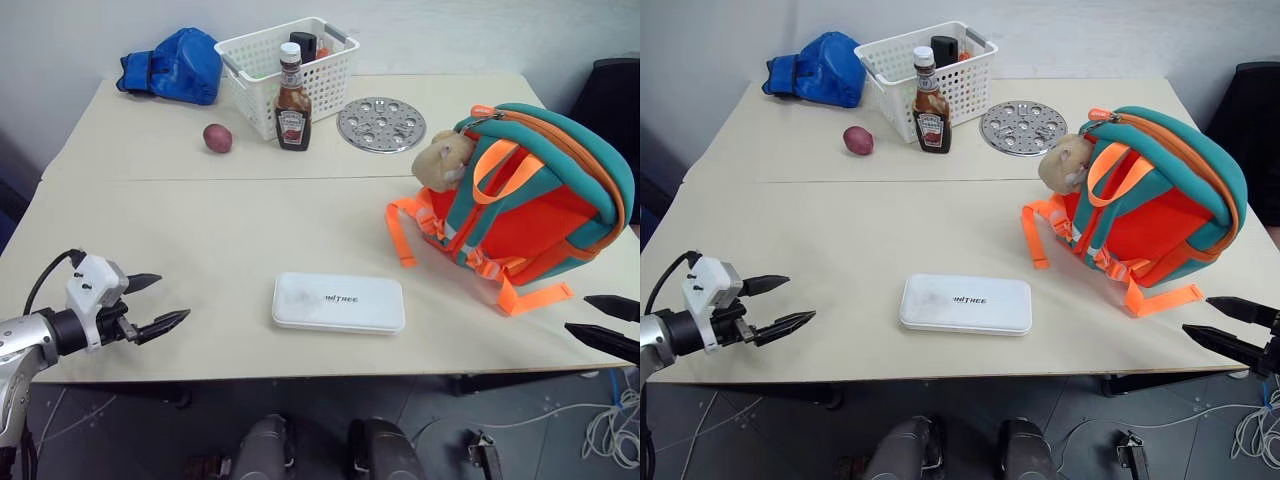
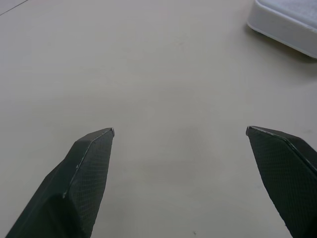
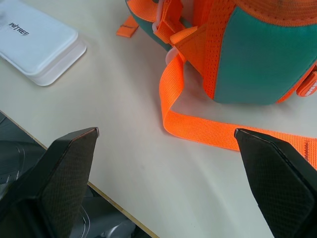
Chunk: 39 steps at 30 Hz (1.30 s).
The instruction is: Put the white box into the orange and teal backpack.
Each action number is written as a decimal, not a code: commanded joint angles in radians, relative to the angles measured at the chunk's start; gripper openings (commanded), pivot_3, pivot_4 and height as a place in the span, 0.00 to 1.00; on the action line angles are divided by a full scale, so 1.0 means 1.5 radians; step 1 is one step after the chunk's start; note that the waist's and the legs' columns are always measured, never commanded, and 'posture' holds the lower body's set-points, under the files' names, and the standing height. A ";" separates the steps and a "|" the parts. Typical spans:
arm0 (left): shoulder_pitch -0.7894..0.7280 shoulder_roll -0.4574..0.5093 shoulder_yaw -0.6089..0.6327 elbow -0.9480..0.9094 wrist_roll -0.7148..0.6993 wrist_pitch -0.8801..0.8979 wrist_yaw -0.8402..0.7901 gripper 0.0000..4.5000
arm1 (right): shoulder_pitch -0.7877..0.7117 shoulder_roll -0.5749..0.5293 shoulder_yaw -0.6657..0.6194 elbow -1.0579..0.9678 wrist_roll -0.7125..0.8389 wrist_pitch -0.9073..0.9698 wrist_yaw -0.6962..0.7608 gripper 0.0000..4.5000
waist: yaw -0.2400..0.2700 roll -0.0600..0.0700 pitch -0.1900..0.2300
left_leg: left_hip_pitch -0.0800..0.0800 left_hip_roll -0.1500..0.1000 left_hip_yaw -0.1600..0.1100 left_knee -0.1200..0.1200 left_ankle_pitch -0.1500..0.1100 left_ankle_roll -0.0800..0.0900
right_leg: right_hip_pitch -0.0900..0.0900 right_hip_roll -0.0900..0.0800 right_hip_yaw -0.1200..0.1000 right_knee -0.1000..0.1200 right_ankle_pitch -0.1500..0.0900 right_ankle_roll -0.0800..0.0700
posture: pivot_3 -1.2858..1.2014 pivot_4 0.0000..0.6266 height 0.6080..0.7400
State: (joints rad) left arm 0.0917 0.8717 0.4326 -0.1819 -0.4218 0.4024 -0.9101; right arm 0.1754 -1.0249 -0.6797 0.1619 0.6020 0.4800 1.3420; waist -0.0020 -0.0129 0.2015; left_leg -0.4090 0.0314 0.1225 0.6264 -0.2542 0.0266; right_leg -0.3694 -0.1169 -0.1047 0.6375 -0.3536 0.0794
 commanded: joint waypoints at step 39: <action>-0.200 -0.052 -0.285 0.015 0.087 -0.026 -0.019 0.01 | -0.225 0.144 0.407 -0.179 -0.140 -0.057 -0.142 0.00 | 0.000 0.000 0.000 | 0.000 0.000 0.001 0.002 0.004 -0.001 | -0.002 0.001 0.000 0.005 0.000 0.000 | 0.52 0.24 1.00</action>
State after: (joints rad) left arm -0.1977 0.7920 0.0070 -0.1475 -0.2986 0.3632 -0.9347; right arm -0.1556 -0.8083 -0.0765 -0.1177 0.4191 0.4223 1.1496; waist -0.0020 -0.0136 0.2015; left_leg -0.4093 0.0310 0.1239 0.6293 -0.2476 0.0243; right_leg -0.3725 -0.1160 -0.1043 0.6461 -0.3533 0.0802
